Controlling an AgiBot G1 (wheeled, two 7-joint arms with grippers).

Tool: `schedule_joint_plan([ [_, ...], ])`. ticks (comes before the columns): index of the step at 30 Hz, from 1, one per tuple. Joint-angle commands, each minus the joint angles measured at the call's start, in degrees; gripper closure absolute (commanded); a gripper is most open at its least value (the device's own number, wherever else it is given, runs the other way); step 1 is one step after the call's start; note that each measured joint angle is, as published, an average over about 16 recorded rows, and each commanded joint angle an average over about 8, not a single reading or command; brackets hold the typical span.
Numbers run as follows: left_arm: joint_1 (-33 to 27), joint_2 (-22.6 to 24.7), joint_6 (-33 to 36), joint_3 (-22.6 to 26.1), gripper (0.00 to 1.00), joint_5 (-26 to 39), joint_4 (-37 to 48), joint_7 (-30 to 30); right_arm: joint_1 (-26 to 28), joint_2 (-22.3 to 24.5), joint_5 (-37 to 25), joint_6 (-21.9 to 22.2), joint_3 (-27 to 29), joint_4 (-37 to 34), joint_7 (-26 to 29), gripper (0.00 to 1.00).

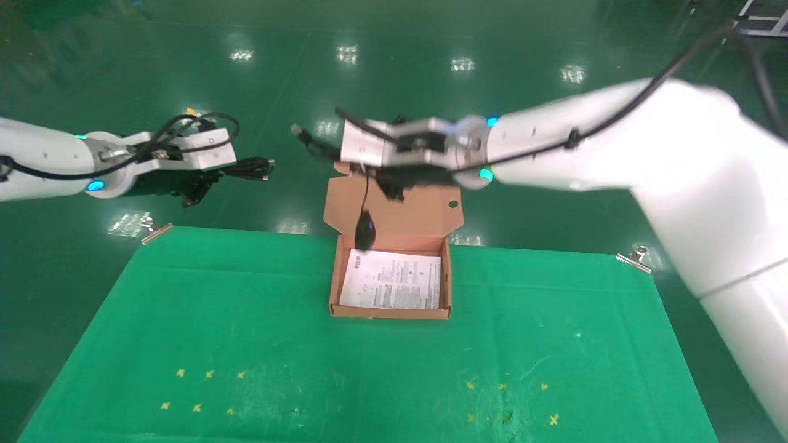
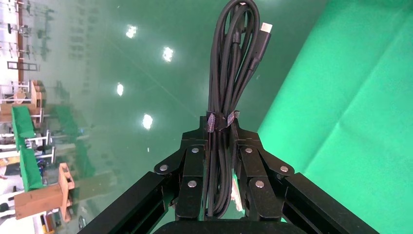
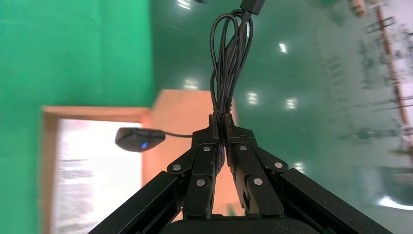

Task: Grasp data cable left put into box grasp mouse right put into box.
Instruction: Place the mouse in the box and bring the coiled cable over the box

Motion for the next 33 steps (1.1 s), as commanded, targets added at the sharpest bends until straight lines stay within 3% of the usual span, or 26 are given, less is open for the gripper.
schedule_joint_plan([
  [1, 0.22, -0.22, 0.28, 0.12, 1.00, 0.80, -1.02, -1.21, -0.99, -0.32, 1.69, 0.67, -0.98, -0.07, -0.37, 1.00],
  [13, 0.89, -0.89, 0.94, 0.26, 1.00, 2.39, -3.70, -3.80, -3.82, 0.30, 4.50, 3.24, -8.03, -3.99, 5.48, 1.00],
  [22, 1.06, -1.05, 1.11, 0.29, 1.00, 2.79, -4.37, -4.44, -4.87, -0.26, 6.02, 4.77, -11.18, -9.47, 6.58, 0.99],
  [30, 1.12, -1.07, 1.15, 0.31, 1.00, 2.91, -4.62, -4.58, -4.79, -0.26, 8.16, 5.63, -13.59, -10.26, 5.90, 0.00],
  [33, 1.45, -0.94, 0.91, 0.28, 1.00, 2.53, -4.94, -4.38, -4.85, 0.18, 8.66, 5.65, -14.03, -9.74, 5.90, 0.00],
])
